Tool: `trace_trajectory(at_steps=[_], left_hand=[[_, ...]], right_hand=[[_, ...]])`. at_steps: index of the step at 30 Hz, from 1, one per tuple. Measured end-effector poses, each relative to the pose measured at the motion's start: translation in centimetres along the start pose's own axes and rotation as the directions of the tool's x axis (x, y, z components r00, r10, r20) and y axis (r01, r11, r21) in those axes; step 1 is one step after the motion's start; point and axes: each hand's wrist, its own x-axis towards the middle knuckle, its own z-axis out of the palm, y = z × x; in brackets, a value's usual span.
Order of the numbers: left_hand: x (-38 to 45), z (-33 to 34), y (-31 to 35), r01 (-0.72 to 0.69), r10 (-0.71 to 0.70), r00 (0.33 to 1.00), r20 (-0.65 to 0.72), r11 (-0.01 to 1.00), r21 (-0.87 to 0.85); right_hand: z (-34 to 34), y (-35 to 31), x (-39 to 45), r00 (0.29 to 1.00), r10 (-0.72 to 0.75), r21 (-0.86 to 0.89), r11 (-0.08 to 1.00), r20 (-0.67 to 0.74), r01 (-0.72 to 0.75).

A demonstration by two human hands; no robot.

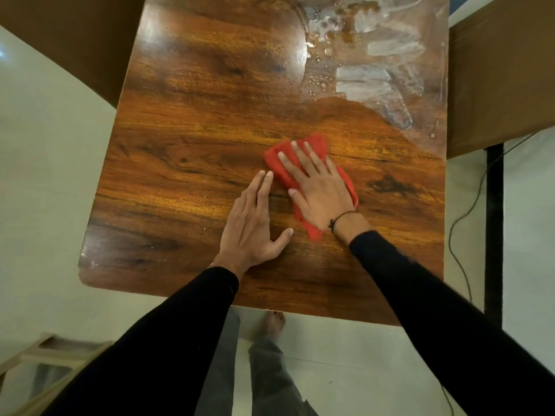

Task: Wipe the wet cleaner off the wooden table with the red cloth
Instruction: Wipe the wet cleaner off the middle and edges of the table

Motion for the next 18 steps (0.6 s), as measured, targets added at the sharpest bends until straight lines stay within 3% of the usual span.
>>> trace_trajectory(at_steps=[6,8,10,13,16,18], left_hand=[[0.3,0.0,-0.2,-0.003,0.004,1.000,-0.013,1.000,0.029],[0.3,0.2,0.1,-0.009,0.010,1.000,-0.012,0.999,0.046],[0.3,0.3,0.4,-0.005,0.006,1.000,-0.015,0.999,0.044],[0.5,0.2,0.4,0.001,-0.001,1.000,-0.016,0.999,0.043],[0.3,-0.2,0.1,0.000,0.000,1.000,-0.004,0.999,0.041],[0.1,-0.4,0.3,-0.008,0.008,1.000,0.001,1.000,0.019]], right_hand=[[0.9,3.3,-7.4,0.939,-0.327,-0.021,0.943,0.106,0.331],[0.3,5.6,-8.1,0.924,-0.354,-0.057,0.929,0.146,0.365],[-0.3,7.3,-7.5,0.955,-0.274,-0.066,0.957,0.111,0.282],[-0.9,7.0,-4.7,1.000,0.021,0.004,1.000,0.004,-0.021],[-0.7,3.8,-1.5,0.970,0.241,0.048,0.970,-0.033,-0.240],[-0.4,1.7,-0.2,0.955,0.296,0.058,0.954,-0.037,-0.293]])
